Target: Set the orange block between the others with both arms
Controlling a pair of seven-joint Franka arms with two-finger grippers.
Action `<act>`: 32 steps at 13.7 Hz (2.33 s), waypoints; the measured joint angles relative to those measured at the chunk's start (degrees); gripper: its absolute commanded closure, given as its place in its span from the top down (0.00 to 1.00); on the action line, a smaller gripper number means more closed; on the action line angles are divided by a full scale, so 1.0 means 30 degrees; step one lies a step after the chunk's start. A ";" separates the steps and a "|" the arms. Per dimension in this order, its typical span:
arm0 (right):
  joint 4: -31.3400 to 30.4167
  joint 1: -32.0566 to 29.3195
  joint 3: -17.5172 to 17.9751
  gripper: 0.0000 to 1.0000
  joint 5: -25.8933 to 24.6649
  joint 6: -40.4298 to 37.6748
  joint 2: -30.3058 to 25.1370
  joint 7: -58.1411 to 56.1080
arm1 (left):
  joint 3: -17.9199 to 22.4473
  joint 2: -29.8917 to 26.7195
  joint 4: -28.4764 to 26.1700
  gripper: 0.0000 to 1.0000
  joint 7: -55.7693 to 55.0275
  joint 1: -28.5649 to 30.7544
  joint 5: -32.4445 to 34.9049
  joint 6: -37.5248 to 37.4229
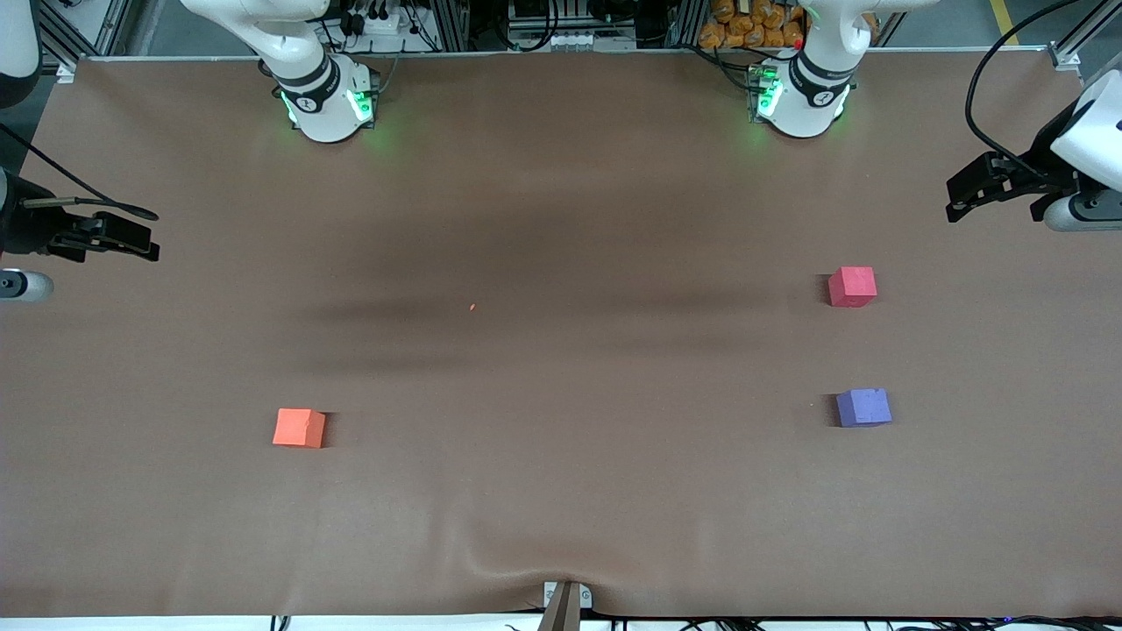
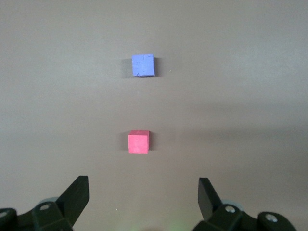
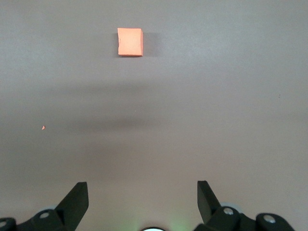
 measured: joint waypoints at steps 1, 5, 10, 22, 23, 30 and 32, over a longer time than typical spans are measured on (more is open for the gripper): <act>0.0000 0.0000 0.0000 1.00 0.0000 0.0000 0.0000 0.0000 | 0.0001 0.0013 -0.0008 1.00 0.0001 0.0001 0.0000 0.0000; -0.0005 -0.0002 -0.0018 1.00 -0.0001 0.0007 0.0069 0.0000 | -0.0001 0.0094 -0.0109 1.00 0.0002 0.0002 -0.0001 0.0000; -0.0019 0.0000 -0.0015 1.00 -0.0001 0.0237 0.0510 0.0000 | -0.0004 0.0534 -0.0135 1.00 0.0003 -0.0007 -0.0016 0.0018; -0.0022 0.0062 0.0065 1.00 0.0001 0.1225 0.0916 0.0000 | -0.0052 0.1075 -0.0137 1.00 0.0003 -0.0038 -0.0016 0.0239; -0.0022 0.0062 0.0066 1.00 0.0001 0.1248 0.0928 0.0000 | -0.0057 0.1076 -0.0137 1.00 0.0003 -0.0043 -0.0016 0.0240; -0.0022 0.0062 0.0070 1.00 0.0001 0.1369 0.1111 0.0000 | -0.0070 0.1126 -0.0138 1.00 0.0004 -0.0066 -0.0016 0.0254; -0.0022 0.0065 0.0078 1.00 0.0001 0.1393 0.1125 0.0000 | -0.0070 0.1221 -0.0138 1.00 0.0004 -0.0067 -0.0017 0.0271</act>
